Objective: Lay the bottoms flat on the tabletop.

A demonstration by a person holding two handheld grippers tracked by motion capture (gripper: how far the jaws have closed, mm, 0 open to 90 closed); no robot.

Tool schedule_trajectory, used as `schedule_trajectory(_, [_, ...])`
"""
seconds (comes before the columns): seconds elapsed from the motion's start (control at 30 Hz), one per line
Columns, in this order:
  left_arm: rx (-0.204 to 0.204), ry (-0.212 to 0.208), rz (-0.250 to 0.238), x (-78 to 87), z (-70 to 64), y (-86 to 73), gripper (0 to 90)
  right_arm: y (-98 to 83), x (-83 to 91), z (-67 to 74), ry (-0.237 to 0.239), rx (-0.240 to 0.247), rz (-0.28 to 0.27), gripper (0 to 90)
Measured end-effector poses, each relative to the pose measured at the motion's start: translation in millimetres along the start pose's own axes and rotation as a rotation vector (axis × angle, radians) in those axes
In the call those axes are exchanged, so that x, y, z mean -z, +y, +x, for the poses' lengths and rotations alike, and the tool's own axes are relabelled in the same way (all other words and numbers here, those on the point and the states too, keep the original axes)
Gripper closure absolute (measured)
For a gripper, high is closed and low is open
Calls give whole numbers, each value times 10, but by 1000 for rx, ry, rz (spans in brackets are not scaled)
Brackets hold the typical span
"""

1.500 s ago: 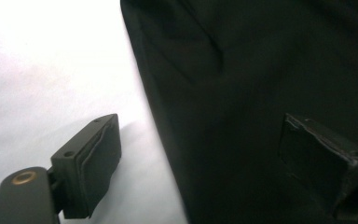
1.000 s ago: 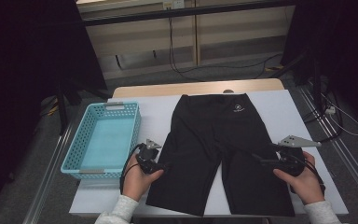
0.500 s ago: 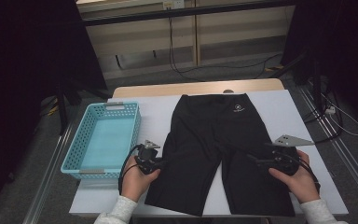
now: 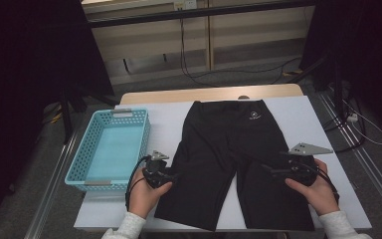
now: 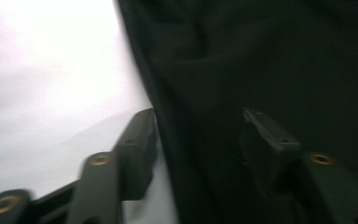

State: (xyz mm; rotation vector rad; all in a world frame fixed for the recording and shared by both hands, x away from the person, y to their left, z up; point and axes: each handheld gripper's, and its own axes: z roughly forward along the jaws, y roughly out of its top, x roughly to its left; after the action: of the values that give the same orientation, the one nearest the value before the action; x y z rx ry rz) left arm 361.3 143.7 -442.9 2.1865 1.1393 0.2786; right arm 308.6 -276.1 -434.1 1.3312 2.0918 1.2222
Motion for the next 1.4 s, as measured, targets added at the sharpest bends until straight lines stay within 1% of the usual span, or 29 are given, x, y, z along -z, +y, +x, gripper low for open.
schedule_trajectory(0.1, [-12, 12, 8, 14, 2, -29, 424, 3, -6, 6, 3, 3, 1, 170])
schedule_trajectory(0.13, [1, 14, 5, 15, -10, -37, 424, 3, -6, 6, 3, 3, 1, 170])
schedule_trajectory(0.17, [41, 1, 11, 33, -29, -51, 432, 3, -9, 13, 5, 6, 4, 170])
schedule_trajectory(0.2, [41, 1, 11, 33, -29, -51, 461, 5, -10, 15, 5, 7, 4, 170])
schedule_trajectory(0.23, [44, 1, 38, 71, -52, -63, 528, 8, -11, 18, 7, 9, 3, 170])
schedule_trajectory(0.37, [61, -23, 46, 86, -73, -83, 715, 8, -16, 27, 16, 10, 4, 170])
schedule_trajectory(0.4, [61, -23, 46, 86, -73, -83, 739, 10, -24, 28, 16, 11, 2, 170])
schedule_trajectory(0.43, [83, -40, 63, 92, -70, -73, 777, 12, -27, 33, 16, 12, 1, 171])
schedule_trajectory(0.47, [83, -40, 63, 92, -70, -73, 828, 13, -29, 39, 17, 14, 3, 170])
schedule_trajectory(0.5, [110, -70, 65, 81, -68, -72, 874, 16, -33, 43, 18, 16, 4, 170])
schedule_trajectory(0.6, [114, -92, 72, 91, -84, -41, 884, 26, -37, 50, 15, 13, 2, 169])
schedule_trajectory(0.63, [106, -111, 62, 115, -98, -20, 888, 38, -47, 70, 17, 12, -3, 169])
schedule_trajectory(0.67, [98, -106, 43, 137, -127, 4, 888, 38, -47, 70, 17, 12, -3, 169])
schedule_trajectory(0.73, [101, -128, 9, 173, -155, 43, 890, 44, -73, 91, 22, 21, 0, 169])
schedule_trajectory(0.77, [98, -128, -6, 181, -169, 54, 891, 50, -90, 102, 23, 21, 2, 169])
schedule_trajectory(0.83, [97, -149, -26, 190, -188, 69, 891, 70, -131, 137, 25, 24, 4, 167])
schedule_trajectory(0.9, [92, -156, -40, 199, -221, 80, 892, 120, -205, 215, 37, 39, 0, 164])
schedule_trajectory(0.93, [101, -165, -51, 197, -244, 83, 892, 143, -231, 245, 43, 42, -2, 164])
schedule_trajectory(0.97, [86, -180, -51, 199, -278, 92, 892, 167, -257, 273, 46, 42, -5, 164])
schedule_trajectory(1.03, [83, -185, -52, 196, -296, 94, 892, 212, -311, 323, 52, 44, -7, 163])
schedule_trajectory(1.07, [74, -201, -59, 170, -347, 85, 892, 246, -352, 355, 53, 42, -10, 159])
schedule_trajectory(1.1, [59, -201, -50, 158, -364, 84, 892, 274, -387, 380, 55, 43, -13, 152])
schedule_trajectory(1.17, [56, -204, -53, 146, -387, 84, 892, 300, -421, 407, 58, 38, -14, 149])
schedule_trajectory(1.2, [44, -203, -60, 127, -433, 84, 892, 347, -490, 459, 55, 56, -15, 140])
schedule_trajectory(1.23, [44, -203, -60, 127, -433, 84, 892, 347, -490, 459, 55, 56, -15, 140])
schedule_trajectory(1.27, [39, -213, -56, 120, -460, 93, 893, 390, -553, 517, 60, 71, -17, 131])
schedule_trajectory(1.3, [39, -213, -56, 120, -460, 93, 892, 390, -553, 517, 60, 71, -17, 131])
schedule_trajectory(1.37, [39, -218, -65, 116, -484, 101, 893, 437, -643, 603, 70, 89, -16, 119])
schedule_trajectory(1.4, [37, -214, -70, 112, -495, 100, 893, 437, -643, 603, 70, 89, -16, 119])
